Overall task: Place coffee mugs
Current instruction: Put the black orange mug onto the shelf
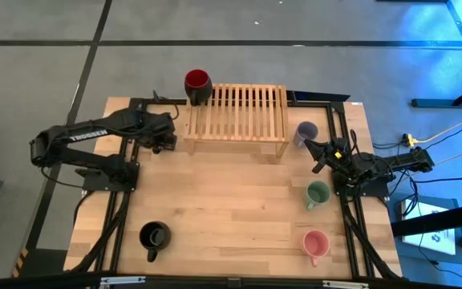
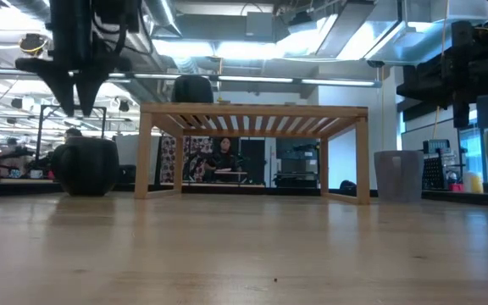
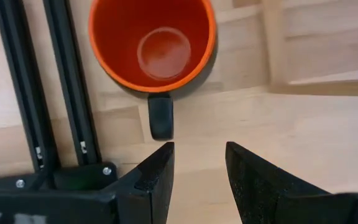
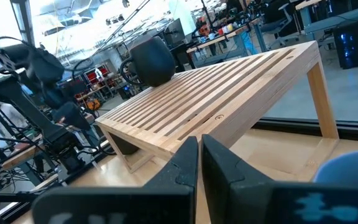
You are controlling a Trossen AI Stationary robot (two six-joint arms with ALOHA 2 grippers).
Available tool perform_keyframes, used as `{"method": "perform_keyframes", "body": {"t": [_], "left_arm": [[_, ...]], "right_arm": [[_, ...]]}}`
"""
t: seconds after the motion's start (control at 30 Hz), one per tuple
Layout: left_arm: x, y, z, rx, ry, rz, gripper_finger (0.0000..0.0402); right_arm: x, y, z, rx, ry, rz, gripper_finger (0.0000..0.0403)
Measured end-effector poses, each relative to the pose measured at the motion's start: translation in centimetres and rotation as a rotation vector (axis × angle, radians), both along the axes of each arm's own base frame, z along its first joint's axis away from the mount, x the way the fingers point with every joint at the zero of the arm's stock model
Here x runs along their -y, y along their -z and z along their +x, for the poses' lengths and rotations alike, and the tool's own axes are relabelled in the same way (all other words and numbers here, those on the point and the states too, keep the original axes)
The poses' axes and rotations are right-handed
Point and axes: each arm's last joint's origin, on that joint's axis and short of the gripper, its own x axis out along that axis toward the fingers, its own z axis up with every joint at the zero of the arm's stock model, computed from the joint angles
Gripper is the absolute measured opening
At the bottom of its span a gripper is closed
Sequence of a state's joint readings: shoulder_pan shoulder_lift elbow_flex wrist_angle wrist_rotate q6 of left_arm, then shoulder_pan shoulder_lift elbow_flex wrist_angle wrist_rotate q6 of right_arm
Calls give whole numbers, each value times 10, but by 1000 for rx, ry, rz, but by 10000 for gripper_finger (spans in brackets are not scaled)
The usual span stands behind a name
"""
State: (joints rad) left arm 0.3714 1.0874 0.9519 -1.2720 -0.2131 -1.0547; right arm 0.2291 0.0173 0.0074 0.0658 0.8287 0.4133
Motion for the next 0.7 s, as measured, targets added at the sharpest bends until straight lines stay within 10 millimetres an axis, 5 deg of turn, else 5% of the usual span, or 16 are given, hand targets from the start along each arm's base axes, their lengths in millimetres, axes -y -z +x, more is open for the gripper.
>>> {"method": "perform_keyframes", "body": {"t": [0.7], "left_arm": [[8, 47, -3, -104, 27, 104, 139]], "right_arm": [[0, 0, 0, 0, 1, 0, 10]]}}
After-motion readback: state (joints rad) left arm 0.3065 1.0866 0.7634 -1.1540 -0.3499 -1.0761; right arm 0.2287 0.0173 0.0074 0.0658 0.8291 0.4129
